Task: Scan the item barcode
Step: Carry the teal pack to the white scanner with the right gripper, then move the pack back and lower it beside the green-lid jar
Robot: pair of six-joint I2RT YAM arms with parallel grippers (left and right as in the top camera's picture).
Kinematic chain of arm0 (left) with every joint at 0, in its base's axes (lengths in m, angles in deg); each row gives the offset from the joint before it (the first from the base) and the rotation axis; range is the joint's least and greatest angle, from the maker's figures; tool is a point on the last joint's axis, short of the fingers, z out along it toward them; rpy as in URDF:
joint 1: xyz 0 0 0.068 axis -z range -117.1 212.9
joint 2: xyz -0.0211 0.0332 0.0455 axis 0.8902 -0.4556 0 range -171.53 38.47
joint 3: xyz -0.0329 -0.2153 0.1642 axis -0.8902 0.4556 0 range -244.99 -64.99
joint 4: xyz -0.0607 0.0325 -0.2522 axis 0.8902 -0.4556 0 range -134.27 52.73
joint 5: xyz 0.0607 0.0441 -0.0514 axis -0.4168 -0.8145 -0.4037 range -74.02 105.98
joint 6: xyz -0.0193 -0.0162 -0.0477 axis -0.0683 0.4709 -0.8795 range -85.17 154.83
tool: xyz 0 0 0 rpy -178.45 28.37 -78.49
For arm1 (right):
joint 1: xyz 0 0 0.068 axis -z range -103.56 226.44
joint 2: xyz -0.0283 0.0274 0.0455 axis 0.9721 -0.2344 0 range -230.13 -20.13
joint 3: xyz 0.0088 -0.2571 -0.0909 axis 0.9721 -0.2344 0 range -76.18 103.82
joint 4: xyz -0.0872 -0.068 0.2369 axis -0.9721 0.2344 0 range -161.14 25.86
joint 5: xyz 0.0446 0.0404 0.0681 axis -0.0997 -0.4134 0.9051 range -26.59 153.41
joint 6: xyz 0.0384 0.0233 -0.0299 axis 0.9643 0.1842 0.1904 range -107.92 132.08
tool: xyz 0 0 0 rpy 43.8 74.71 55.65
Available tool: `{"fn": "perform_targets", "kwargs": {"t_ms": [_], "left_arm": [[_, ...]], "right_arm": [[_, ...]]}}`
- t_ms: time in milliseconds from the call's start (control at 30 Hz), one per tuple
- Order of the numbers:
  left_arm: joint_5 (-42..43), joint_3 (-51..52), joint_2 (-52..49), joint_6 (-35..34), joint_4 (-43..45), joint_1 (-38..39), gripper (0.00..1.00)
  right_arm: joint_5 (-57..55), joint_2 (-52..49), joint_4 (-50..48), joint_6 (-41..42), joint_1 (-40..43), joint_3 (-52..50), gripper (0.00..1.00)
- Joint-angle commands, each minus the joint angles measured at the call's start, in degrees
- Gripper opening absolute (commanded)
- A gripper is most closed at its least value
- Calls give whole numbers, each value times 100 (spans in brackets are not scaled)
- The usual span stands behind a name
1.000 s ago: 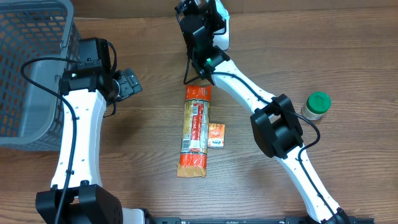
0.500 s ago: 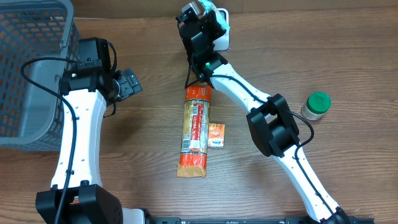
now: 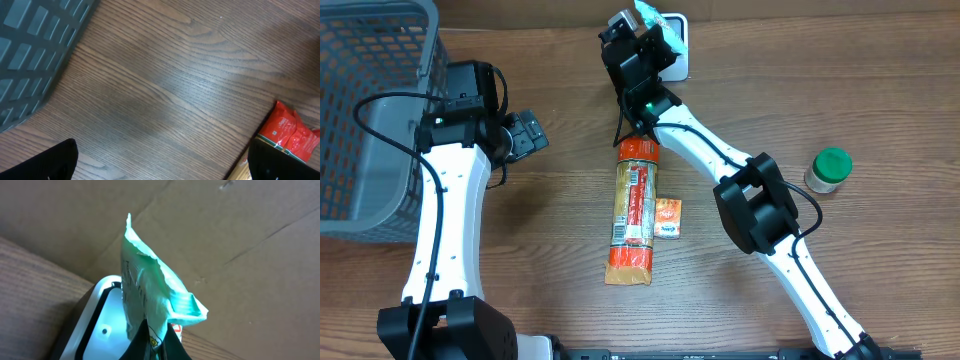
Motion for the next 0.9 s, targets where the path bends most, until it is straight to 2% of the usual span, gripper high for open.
{"fn": "perform_targets", "kwargs": {"t_ms": [0,467,733,867], "left_arm": [[4,22,-44,66,0,2,100],[4,22,-44,66,0,2,100],[4,22,-44,66,0,2,100],[4,22,-44,63,2,2,100]], "right_arm": [[46,33,177,146,-26,114,4],[101,131,407,151,-31,122,3],[-4,981,664,1027,-11,122,3],[-17,1751,1593,1646,48,122,3]]}}
